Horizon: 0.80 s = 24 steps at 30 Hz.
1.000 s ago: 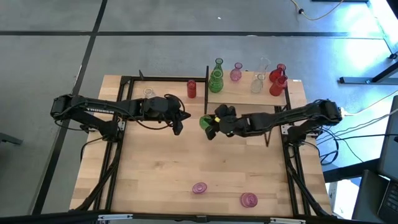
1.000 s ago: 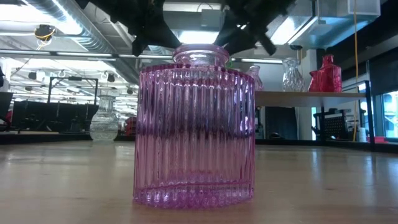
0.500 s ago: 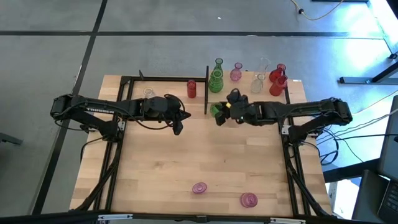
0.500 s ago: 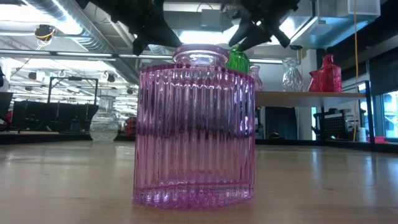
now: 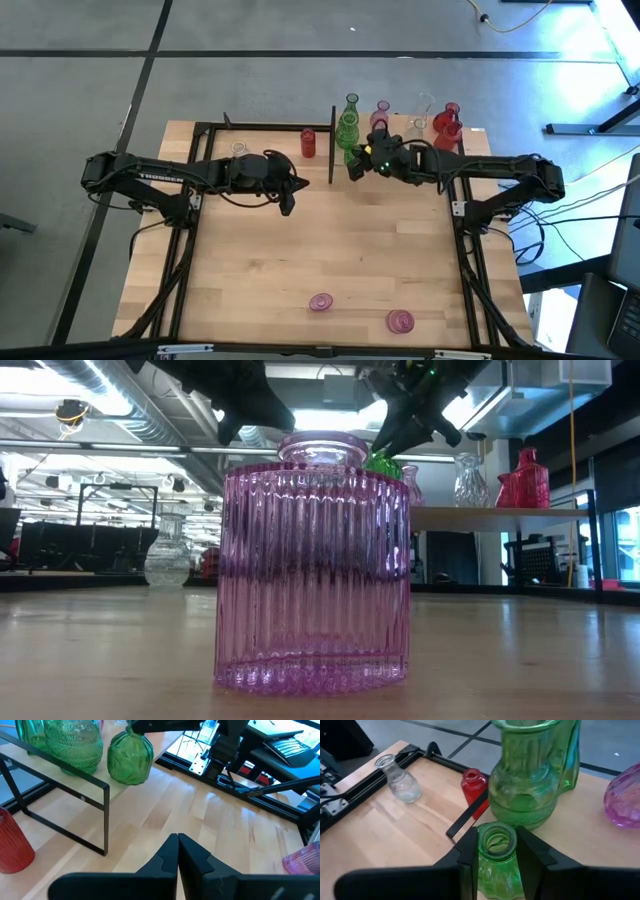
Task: Sort vases onto shelf
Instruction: Put the green vase on the shelf aligned with the other green vases
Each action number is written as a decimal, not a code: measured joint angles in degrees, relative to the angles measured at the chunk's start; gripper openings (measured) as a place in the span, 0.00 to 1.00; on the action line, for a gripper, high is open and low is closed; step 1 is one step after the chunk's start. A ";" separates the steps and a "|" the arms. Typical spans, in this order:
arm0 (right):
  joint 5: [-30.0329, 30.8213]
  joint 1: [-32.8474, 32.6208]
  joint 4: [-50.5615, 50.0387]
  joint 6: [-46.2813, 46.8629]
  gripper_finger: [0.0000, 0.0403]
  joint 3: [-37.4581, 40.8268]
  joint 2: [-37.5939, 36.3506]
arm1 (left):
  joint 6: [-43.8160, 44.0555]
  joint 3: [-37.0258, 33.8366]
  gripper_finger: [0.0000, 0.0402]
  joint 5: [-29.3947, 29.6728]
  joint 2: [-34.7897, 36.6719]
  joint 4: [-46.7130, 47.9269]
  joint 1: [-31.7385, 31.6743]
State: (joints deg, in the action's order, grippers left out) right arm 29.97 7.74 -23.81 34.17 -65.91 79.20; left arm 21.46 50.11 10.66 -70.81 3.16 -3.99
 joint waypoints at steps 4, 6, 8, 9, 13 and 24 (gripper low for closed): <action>-0.58 1.13 0.22 -0.01 0.20 0.00 0.02 | -0.01 0.00 0.00 0.00 0.00 0.00 0.00; -1.31 1.45 0.38 0.00 0.20 -0.02 0.29 | -0.01 0.00 0.00 0.00 0.00 0.00 0.00; -1.71 1.45 0.69 0.00 0.20 -0.07 0.67 | -0.01 0.00 0.00 0.01 0.00 0.00 0.00; -1.78 1.44 0.86 0.00 0.20 -0.07 0.79 | -0.01 0.00 0.00 0.02 0.00 0.02 0.00; -1.69 1.31 2.02 1.14 0.20 -0.10 1.93 | -0.01 0.00 0.00 0.39 0.00 0.02 0.00; -2.00 1.30 5.68 1.52 0.20 -0.09 4.44 | 0.35 0.00 0.00 0.38 0.00 -0.17 0.00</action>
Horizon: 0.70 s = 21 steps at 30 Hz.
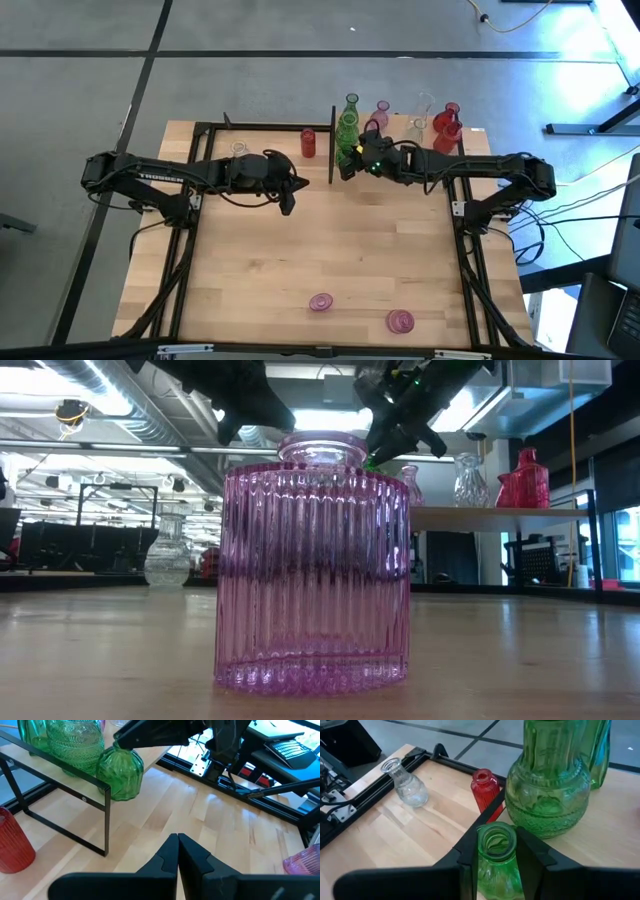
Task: Sort vases onto shelf
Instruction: Put the green vase on the shelf aligned with the other green vases
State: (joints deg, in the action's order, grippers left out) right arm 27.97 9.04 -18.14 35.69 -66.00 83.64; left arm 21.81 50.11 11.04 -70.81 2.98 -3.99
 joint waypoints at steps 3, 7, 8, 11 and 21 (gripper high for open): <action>0.51 0.00 0.58 -0.01 0.20 0.00 0.29 | 0.05 0.00 0.00 -0.04 0.00 0.00 0.00; 0.96 0.16 0.55 0.02 0.20 0.00 0.49 | 0.05 0.00 0.00 -0.10 0.00 0.00 0.00; 0.92 0.40 0.74 0.01 0.20 0.00 0.56 | 0.05 0.00 0.00 -0.12 0.00 0.00 0.00; 0.99 0.48 0.72 0.04 0.20 0.00 0.59 | 0.07 0.00 0.00 -0.21 0.00 -0.02 0.02; 2.03 0.48 0.52 0.06 0.20 0.00 0.59 | 0.12 0.00 0.00 -0.21 0.00 -0.02 0.04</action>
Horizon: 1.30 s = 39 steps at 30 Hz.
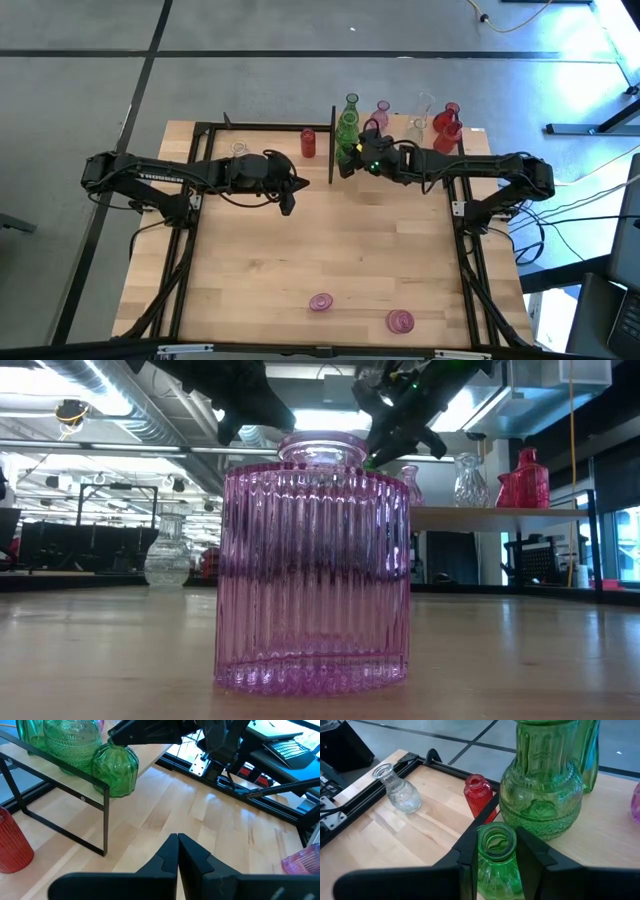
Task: Sort vases onto shelf
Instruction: Put the green vase on the shelf aligned with the other green vases
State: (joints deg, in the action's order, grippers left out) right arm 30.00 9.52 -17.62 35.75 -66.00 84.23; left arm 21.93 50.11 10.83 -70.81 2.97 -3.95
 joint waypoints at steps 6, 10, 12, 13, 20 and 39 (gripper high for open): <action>-0.13 0.88 -0.15 0.28 0.20 0.00 0.00 | -0.02 0.00 0.00 -0.02 0.00 0.00 0.00; -0.24 1.16 -0.12 0.28 0.20 0.00 0.00 | 0.00 0.00 0.00 -0.02 0.00 0.00 0.00; -0.30 1.12 -0.10 0.29 0.20 0.00 0.00 | 0.01 0.00 0.00 -0.02 0.00 0.00 0.01; -0.55 1.05 -0.10 0.31 0.20 0.00 0.00 | 0.00 0.00 0.00 -0.02 0.00 0.00 0.00; -0.60 1.03 -0.08 0.39 0.20 0.02 0.00 | 0.02 0.00 0.00 -0.02 0.00 0.01 0.00; 0.28 1.01 -0.53 0.39 0.38 0.20 0.15 | 0.17 0.00 0.00 -0.02 0.00 0.01 0.02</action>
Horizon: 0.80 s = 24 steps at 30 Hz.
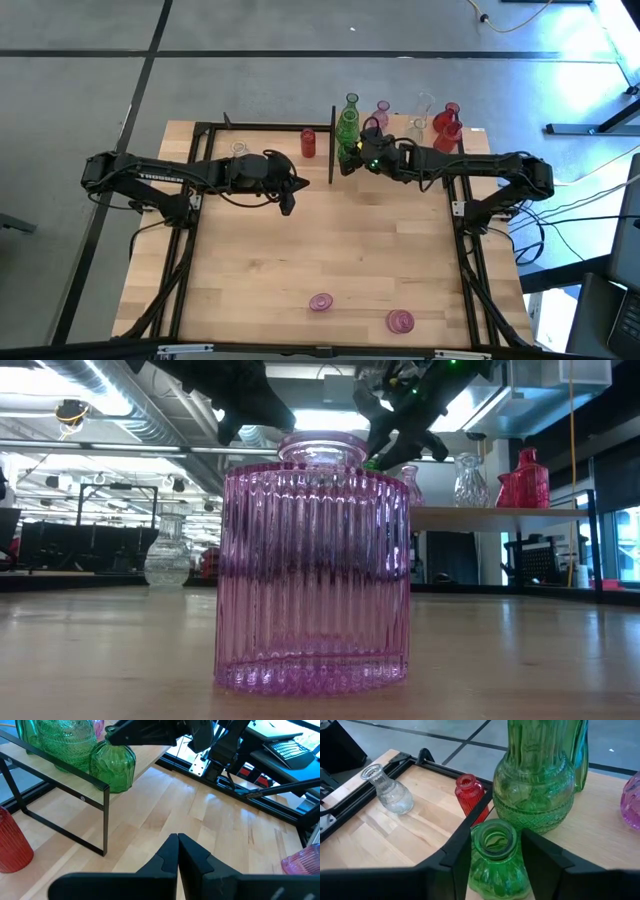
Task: Sort vases onto shelf
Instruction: Put the green vase on the shelf aligned with the other green vases, then put the right pink vase on the shelf aligned with the other pink vase
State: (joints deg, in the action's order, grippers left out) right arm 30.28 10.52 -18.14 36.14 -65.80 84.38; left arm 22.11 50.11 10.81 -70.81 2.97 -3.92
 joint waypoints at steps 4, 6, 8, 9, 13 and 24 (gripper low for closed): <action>0.01 0.00 0.40 -0.03 0.39 0.00 0.00 | 0.00 0.00 0.00 0.00 0.00 0.00 -0.01; 0.07 0.00 0.54 -0.19 0.39 0.00 0.00 | 0.00 0.00 0.00 0.00 0.00 0.01 0.00; 0.05 -0.01 0.54 -0.20 0.39 0.00 0.00 | 0.00 0.00 0.00 0.00 0.00 0.00 0.00; 0.06 -0.04 0.54 -0.19 0.39 0.00 -0.01 | 0.00 0.00 0.00 0.00 0.00 0.00 0.00; -0.01 -0.07 0.54 0.11 0.39 -0.02 -0.26 | 0.00 0.00 0.00 0.00 0.00 -0.01 -0.02; 1.59 -2.57 0.58 0.30 0.39 -0.11 -2.33 | -0.02 0.00 0.00 0.04 0.00 -0.01 0.00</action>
State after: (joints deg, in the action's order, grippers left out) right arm 31.87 7.96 -17.56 36.45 -65.91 82.05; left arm 22.09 50.11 10.84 -70.81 2.96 -3.92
